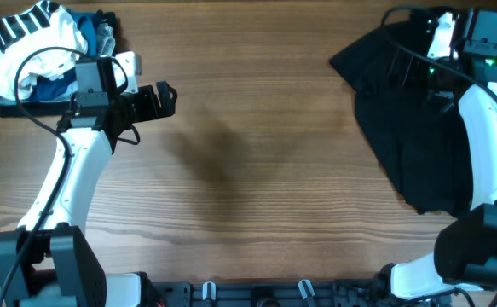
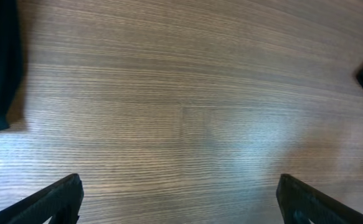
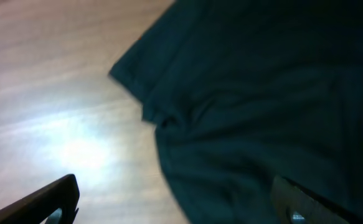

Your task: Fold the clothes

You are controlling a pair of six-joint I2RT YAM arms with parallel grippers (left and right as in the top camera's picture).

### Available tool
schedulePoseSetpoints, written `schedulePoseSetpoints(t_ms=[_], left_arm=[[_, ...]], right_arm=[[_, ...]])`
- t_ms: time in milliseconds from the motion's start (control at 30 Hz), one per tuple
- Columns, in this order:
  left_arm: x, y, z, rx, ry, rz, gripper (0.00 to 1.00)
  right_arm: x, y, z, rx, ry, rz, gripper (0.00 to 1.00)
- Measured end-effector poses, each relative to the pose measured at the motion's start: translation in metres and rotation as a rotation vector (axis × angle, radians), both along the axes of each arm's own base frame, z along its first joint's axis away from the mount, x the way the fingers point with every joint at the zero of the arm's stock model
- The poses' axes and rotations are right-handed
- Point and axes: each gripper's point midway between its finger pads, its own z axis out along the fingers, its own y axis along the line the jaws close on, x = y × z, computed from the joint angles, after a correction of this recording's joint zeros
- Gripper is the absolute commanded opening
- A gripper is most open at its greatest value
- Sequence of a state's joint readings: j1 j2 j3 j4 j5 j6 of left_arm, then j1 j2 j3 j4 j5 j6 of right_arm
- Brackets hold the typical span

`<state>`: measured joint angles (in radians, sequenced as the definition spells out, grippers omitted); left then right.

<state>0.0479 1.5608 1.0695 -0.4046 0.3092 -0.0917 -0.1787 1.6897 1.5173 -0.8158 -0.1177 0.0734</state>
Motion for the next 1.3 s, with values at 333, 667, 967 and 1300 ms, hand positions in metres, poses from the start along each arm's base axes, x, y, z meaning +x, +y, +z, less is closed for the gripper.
schedulePoseSetpoints(t_ms=[333,667,967,1300], left_arm=[[-0.003,-0.019,-0.001,0.000,0.005,-0.046,1.00],[-0.003,-0.019,-0.001,0.000,0.008,-0.046,1.00],[-0.003,-0.019,-0.009,-0.001,0.027,-0.047,1.00],[-0.004,-0.028,-0.015,0.028,0.040,-0.060,1.00]], right_arm=[[0.056,-0.043,0.058,-0.176,-0.201,-0.049,1.00],[-0.005,-0.162,-0.003,-0.084,0.025,-0.389,1.00],[-0.077,-0.244,-0.040,0.099,0.124,-0.664,0.94],[-0.099,-0.247,-0.100,0.318,0.259,-0.827,0.91]])
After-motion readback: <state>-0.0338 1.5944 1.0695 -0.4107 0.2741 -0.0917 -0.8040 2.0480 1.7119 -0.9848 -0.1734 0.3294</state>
